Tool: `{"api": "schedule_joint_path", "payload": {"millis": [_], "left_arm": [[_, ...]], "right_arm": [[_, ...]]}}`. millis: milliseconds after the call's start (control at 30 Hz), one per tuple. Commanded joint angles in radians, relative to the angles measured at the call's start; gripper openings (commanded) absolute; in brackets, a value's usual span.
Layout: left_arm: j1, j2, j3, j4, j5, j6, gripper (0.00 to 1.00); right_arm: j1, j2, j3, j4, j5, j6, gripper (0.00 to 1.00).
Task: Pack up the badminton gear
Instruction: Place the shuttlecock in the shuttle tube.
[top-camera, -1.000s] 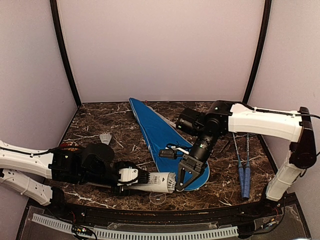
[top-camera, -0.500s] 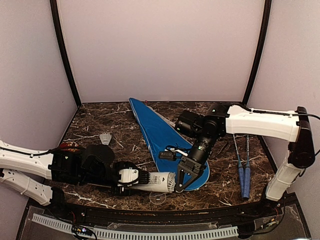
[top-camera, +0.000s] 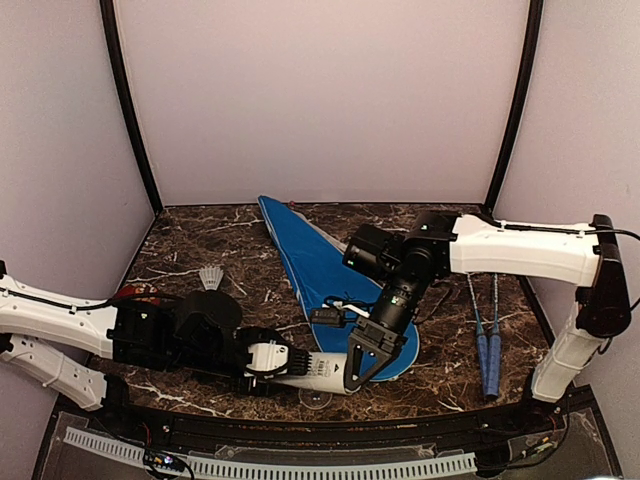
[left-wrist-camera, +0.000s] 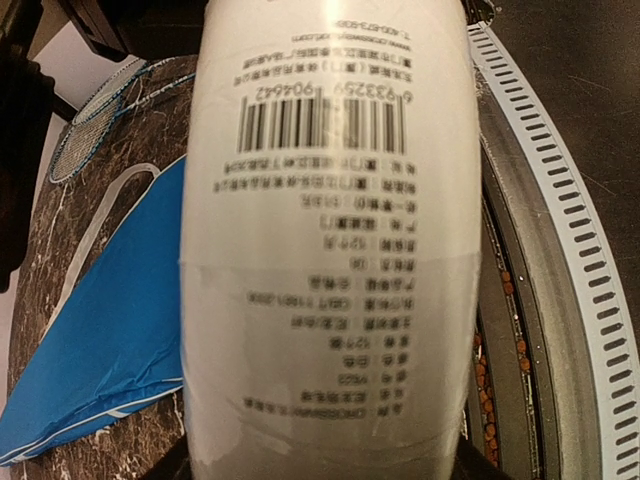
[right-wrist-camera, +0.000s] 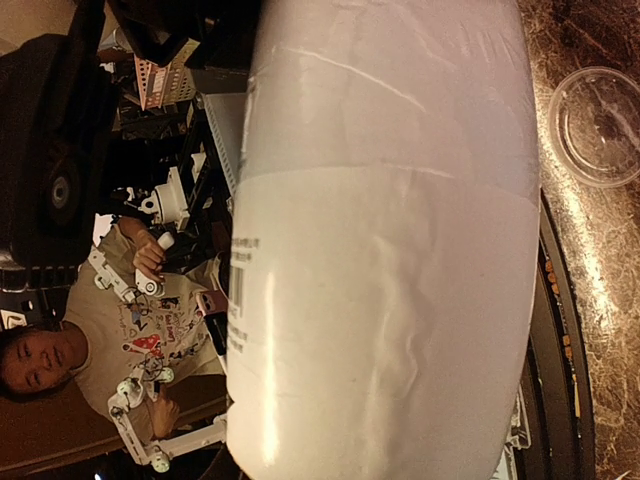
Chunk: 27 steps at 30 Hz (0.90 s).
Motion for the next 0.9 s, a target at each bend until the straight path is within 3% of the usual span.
{"api": "schedule_joint_path", "payload": {"millis": [0, 167, 500, 867], "left_arm": [[-0.007, -0.013, 0.031, 0.083, 0.011, 0.003, 0.61], [-0.007, -0.052, -0.004, 0.118, 0.027, 0.022, 0.61], [-0.007, -0.071, -0.009, 0.132, 0.034, -0.007, 0.61], [-0.007, -0.057, 0.003, 0.146, 0.017, -0.073, 0.61]], "right_arm": [[0.009, -0.036, 0.035, 0.128, -0.031, 0.0, 0.13], [-0.023, -0.043, 0.032, 0.062, 0.062, -0.012, 0.15], [-0.107, -0.074, 0.063, -0.017, 0.204, -0.032, 0.35], [-0.147, -0.144, 0.063, 0.017, 0.24, 0.006, 0.54]]}}
